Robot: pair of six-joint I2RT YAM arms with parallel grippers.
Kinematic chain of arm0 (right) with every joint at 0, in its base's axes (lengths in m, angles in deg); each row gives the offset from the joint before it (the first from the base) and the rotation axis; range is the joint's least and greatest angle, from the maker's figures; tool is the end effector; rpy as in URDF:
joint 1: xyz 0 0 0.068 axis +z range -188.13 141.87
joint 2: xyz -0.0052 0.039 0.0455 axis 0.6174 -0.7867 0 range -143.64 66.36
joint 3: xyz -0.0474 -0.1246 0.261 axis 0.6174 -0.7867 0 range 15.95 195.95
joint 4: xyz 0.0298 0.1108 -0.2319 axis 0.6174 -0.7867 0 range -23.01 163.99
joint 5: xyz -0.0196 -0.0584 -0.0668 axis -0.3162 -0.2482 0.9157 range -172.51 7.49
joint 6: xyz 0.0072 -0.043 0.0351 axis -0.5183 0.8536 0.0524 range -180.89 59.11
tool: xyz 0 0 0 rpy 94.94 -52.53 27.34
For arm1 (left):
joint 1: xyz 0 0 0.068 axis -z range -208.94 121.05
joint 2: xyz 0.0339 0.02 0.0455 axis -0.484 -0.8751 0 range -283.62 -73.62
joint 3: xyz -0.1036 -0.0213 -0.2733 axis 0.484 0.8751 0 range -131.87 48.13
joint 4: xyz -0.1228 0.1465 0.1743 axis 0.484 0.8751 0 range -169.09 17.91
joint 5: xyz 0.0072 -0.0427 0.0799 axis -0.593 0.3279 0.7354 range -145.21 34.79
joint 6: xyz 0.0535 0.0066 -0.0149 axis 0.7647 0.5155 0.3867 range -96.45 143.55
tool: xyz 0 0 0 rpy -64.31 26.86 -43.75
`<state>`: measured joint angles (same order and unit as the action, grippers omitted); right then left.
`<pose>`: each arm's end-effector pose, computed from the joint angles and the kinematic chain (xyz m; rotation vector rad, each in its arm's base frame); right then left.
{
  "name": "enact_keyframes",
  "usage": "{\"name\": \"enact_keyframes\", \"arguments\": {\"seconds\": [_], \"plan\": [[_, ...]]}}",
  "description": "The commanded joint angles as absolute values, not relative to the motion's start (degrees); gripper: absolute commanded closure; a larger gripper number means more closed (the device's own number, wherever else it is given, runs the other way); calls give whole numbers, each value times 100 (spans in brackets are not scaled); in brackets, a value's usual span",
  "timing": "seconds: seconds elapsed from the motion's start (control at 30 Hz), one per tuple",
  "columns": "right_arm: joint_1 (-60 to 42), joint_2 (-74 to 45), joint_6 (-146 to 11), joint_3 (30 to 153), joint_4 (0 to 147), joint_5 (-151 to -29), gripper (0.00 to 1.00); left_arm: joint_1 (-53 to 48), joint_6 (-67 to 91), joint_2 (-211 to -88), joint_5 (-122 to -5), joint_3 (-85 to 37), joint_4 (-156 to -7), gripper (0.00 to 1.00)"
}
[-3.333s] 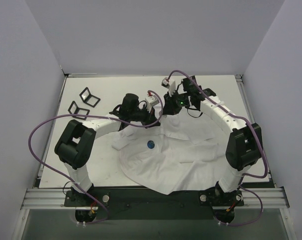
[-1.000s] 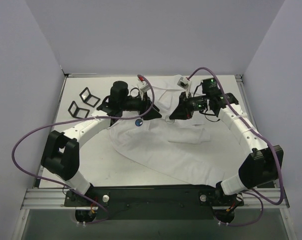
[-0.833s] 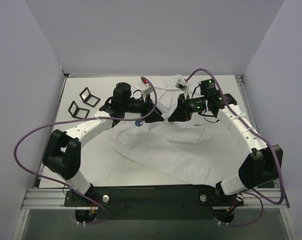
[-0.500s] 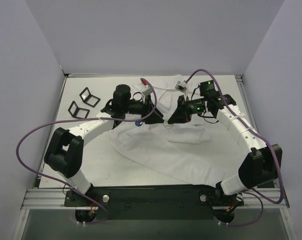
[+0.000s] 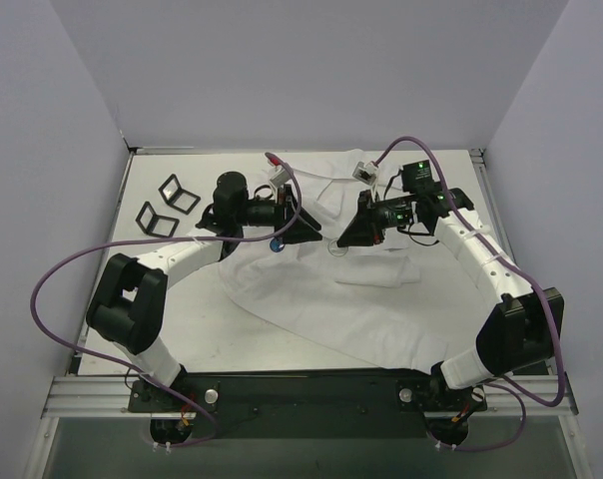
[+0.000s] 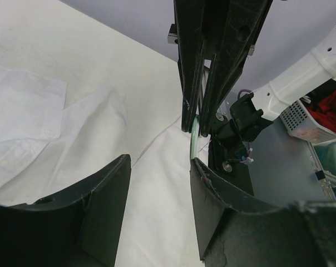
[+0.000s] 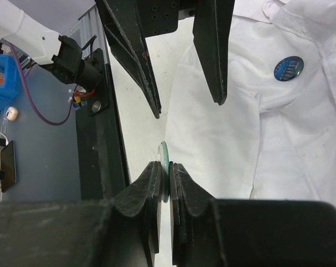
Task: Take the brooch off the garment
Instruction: Close the brooch.
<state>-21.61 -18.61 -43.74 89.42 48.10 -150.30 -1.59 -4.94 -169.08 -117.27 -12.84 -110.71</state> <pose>0.2914 0.1237 0.3540 -1.1594 1.6433 1.2770 0.3152 -0.2014 0.3048 0.9057 1.6198 -1.5736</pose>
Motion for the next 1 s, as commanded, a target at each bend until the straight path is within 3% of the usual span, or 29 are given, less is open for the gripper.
{"name": "enact_keyframes", "arguments": {"seconds": [0.0,0.33,0.7,0.97], "plan": [[-2195,-1916,-4138,8934,4753,-15379,100,-126,-861,-16845,-12077,-1234,-11864,44],[-2213,-1986,-4173,8978,4753,-15502,100,94,-1021,-16942,-12367,-1269,-12049,44],[-2222,-1968,-4164,8978,4753,-15511,100,331,69,-16986,-12007,-1524,-10643,45],[-2222,-2039,-4164,8969,4744,-15476,100,384,-167,-17021,-12016,-1471,-10906,47]]}}
